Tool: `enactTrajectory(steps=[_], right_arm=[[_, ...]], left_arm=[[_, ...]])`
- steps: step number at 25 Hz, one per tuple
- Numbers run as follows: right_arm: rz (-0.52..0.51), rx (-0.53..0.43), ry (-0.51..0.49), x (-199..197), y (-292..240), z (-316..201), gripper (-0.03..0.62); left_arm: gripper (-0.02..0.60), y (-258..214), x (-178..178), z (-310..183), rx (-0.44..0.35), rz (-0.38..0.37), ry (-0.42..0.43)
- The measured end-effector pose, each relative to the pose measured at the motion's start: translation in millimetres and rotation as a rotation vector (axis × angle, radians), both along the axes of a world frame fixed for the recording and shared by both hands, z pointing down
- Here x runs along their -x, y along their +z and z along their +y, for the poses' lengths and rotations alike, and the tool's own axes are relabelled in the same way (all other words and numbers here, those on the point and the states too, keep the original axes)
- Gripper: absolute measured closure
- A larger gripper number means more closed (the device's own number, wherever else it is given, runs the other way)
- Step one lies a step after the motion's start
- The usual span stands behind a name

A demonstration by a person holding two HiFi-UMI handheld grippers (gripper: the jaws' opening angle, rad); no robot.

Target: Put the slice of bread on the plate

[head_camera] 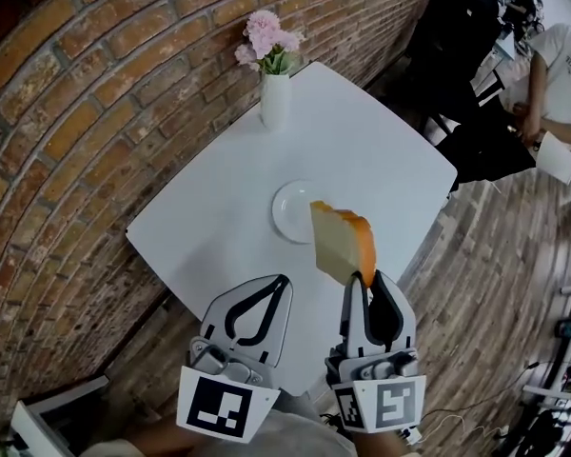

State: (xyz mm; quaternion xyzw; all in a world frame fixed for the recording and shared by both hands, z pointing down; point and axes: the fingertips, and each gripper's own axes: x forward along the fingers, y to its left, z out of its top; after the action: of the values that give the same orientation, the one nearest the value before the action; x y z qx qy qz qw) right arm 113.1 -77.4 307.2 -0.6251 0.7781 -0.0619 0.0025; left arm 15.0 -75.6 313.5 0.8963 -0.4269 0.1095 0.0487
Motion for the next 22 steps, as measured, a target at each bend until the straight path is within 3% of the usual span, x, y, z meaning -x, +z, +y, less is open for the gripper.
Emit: enactTrajectory(steps=[22], right_arm=[[-0.128, 0.1, -0.042, 5.7, 40.2, -62.3, 0.51]], left_arm=[[0.572, 17.0, -6.5, -42.7, 0.052, -0.001, 0.001]])
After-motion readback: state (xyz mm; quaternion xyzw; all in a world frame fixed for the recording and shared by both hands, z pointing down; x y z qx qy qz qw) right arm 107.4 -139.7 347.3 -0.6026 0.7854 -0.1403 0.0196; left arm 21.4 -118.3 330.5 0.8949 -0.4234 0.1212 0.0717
